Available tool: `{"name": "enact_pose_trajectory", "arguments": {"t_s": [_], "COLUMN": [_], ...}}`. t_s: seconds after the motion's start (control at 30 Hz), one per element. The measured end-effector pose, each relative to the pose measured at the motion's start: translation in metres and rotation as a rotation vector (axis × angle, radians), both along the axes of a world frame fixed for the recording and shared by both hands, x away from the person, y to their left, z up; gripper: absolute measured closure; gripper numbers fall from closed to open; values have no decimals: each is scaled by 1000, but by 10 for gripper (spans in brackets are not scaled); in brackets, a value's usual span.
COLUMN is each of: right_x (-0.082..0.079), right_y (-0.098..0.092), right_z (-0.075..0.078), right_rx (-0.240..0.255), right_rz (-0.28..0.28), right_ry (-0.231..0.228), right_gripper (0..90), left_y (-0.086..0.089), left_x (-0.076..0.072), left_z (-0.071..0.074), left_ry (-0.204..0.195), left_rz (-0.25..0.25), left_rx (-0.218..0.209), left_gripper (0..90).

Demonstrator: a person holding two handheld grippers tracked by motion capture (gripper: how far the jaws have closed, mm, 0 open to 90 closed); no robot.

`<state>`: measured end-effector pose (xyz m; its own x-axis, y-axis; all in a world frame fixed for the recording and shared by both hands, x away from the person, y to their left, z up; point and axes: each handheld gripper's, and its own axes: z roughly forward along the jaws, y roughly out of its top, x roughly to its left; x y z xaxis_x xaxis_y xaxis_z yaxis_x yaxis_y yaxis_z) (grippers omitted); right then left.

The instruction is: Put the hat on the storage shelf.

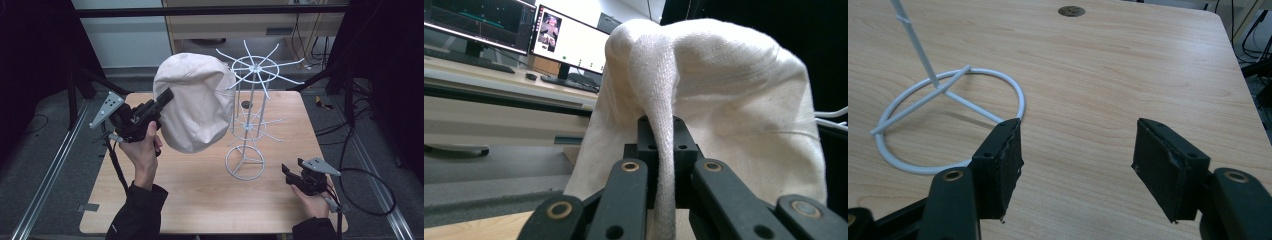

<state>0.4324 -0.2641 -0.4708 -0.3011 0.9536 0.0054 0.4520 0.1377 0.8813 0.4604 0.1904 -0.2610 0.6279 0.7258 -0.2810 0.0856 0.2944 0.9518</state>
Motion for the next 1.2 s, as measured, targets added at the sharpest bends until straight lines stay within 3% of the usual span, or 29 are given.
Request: {"name": "enact_pose_trajectory", "arguments": {"t_s": [0.27,0.53,0.97,1.2], "right_x": [0,0,0,1], "right_y": [0,0,1,1], "right_z": [0,-1,-1,-1], "right_rx": [-6,-10,-1,-4], "right_rz": [2,4,4,3], "right_ry": [-2,2,11,12], "right_gripper": [360,359,357,357], "left_y": [-1,-9,-21,-25], "left_x": [4,4,5,5], "left_z": [-11,-23,-37,-41], "left_ry": [31,53,82,89], "left_rz": [0,-2,-21,-28], "left_rx": [54,158,239,259], "left_gripper": [866,866,852,842]}}
